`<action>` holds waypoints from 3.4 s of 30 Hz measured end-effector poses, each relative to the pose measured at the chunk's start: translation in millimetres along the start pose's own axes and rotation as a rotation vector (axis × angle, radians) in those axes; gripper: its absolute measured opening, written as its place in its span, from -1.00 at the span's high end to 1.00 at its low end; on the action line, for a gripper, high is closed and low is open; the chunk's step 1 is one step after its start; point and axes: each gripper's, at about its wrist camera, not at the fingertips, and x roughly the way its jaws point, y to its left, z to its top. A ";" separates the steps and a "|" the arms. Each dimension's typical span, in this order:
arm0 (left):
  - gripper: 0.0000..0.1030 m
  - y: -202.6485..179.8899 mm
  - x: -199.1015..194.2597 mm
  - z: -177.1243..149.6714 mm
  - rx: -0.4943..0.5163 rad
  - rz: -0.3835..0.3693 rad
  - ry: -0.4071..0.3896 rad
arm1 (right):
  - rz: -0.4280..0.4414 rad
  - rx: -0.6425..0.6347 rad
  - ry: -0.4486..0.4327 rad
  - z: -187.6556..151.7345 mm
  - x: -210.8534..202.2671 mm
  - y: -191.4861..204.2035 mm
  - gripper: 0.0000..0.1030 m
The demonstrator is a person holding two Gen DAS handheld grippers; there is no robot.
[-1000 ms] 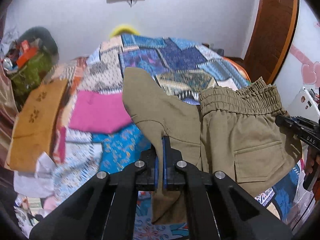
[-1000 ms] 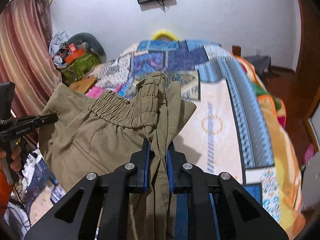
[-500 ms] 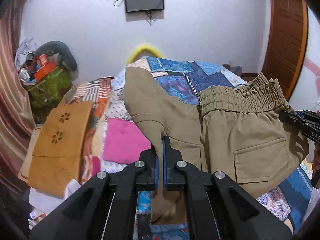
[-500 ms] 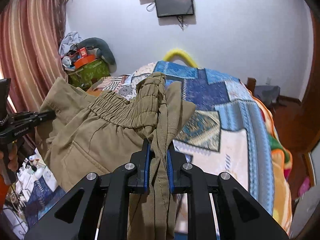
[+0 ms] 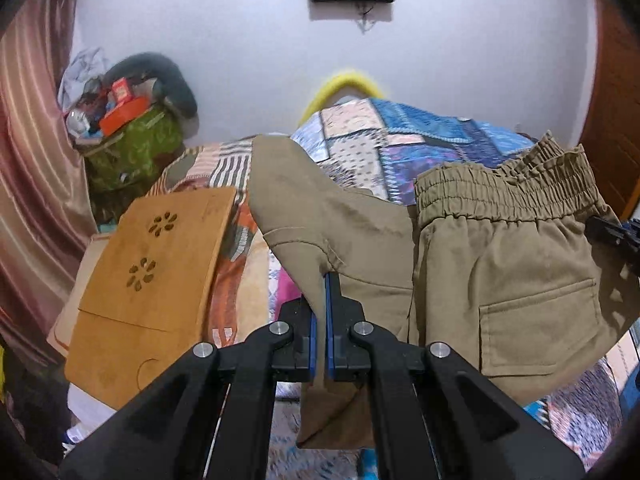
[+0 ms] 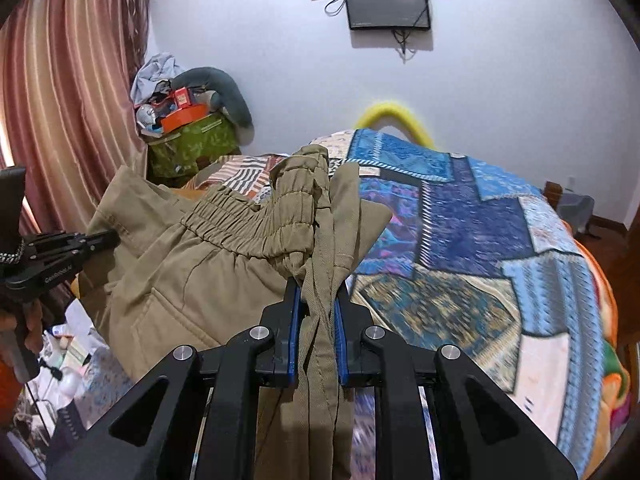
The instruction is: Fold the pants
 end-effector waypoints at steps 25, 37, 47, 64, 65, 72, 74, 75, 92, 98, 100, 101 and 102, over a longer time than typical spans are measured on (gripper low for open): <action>0.42 51.4 147.5 -40.4 -0.055 0.079 0.327 | -0.054 -0.056 0.275 -26.8 109.8 -1.2 0.38; 0.42 21.6 -20.2 -11.9 -0.022 -0.005 0.130 | -0.057 -0.067 0.132 -3.1 -10.7 30.9 0.21; 0.39 -33.5 -231.8 -6.9 0.030 -0.062 -0.221 | -0.008 -0.085 -0.141 16.3 -154.1 74.9 0.21; -0.22 -75.6 -424.4 -104.0 -0.004 -0.113 -0.599 | 0.063 -0.141 -0.511 -42.0 -313.7 146.4 0.21; -0.30 -76.2 -428.2 -109.1 -0.010 -0.116 -0.605 | 0.062 -0.140 -0.516 -46.4 -315.3 148.5 0.21; -0.85 -79.7 -438.4 -129.8 -0.029 -0.105 -0.627 | 0.042 -0.094 -0.544 -66.1 -327.5 150.7 -0.36; -0.95 -81.1 -440.1 -135.3 -0.026 -0.092 -0.634 | 0.023 -0.084 -0.551 -68.2 -330.0 150.2 -0.48; -0.98 -81.4 -439.9 -136.6 -0.025 -0.092 -0.634 | 0.010 -0.083 -0.552 -68.4 -330.2 150.4 -0.52; -0.99 -79.2 -433.8 -145.4 -0.041 -0.110 -0.615 | -0.021 -0.071 -0.538 -80.7 -337.6 155.0 -0.99; -0.99 -80.5 -431.7 -144.5 -0.039 -0.110 -0.609 | -0.026 -0.068 -0.534 -84.2 -338.2 153.8 -0.99; -0.99 -79.8 -430.7 -143.3 -0.039 -0.112 -0.607 | -0.024 -0.063 -0.531 -84.7 -338.6 152.4 -0.99; -1.00 -79.6 -430.0 -143.0 -0.037 -0.113 -0.606 | -0.024 -0.062 -0.530 -84.6 -338.7 152.0 -0.99; -0.99 -79.2 -429.5 -142.9 -0.037 -0.113 -0.604 | -0.025 -0.060 -0.529 -84.3 -338.4 151.7 -0.99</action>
